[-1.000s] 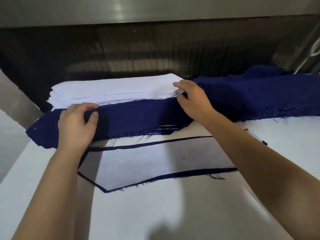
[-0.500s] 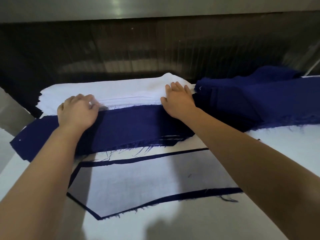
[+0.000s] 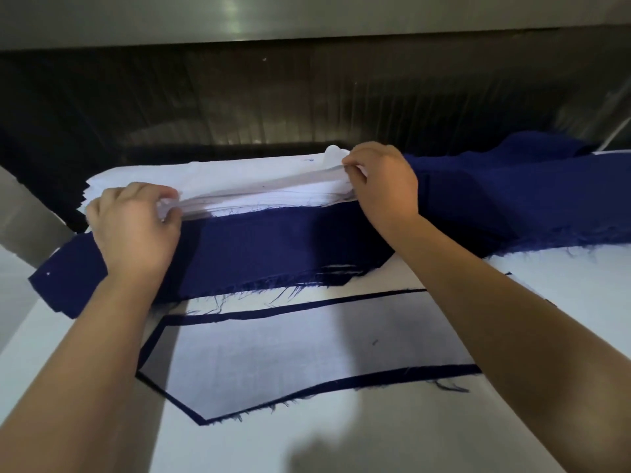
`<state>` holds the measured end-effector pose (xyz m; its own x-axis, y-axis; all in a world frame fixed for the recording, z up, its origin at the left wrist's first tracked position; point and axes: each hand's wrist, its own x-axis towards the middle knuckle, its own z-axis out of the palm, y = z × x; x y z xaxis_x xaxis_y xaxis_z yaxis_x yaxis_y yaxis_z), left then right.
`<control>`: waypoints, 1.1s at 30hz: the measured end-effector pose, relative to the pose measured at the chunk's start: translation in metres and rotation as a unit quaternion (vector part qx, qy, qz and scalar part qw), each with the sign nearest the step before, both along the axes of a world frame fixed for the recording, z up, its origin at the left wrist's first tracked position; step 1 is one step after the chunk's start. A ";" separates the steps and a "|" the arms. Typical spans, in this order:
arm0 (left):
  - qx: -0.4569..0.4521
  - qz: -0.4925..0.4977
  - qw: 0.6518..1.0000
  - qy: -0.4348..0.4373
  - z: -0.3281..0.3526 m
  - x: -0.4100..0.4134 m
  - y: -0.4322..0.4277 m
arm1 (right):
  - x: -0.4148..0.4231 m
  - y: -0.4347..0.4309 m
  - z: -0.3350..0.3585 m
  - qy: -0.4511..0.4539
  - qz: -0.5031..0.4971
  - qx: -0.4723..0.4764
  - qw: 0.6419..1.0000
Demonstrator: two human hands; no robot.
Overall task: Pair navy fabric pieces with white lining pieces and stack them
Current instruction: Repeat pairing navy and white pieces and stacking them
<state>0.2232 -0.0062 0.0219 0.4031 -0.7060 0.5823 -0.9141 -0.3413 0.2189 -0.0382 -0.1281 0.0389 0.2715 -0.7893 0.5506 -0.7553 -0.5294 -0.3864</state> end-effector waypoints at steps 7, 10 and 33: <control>-0.050 -0.041 0.997 -0.045 -0.004 -0.026 0.039 | -0.031 0.042 -0.008 -0.195 0.076 0.141 0.968; -0.048 -0.062 0.996 -0.051 -0.004 -0.037 0.058 | -0.047 0.063 -0.010 -0.314 0.114 0.197 0.922; -0.004 -0.156 0.981 0.112 -0.033 -0.072 0.159 | -0.171 0.132 -0.056 -0.168 0.012 0.117 0.979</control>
<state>0.1511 0.1531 -0.0109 0.2866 -0.8112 0.5098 -0.9023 -0.0497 0.4283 -0.2094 0.0039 -0.0174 0.1264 -0.8999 0.4173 -0.5530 -0.4132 -0.7235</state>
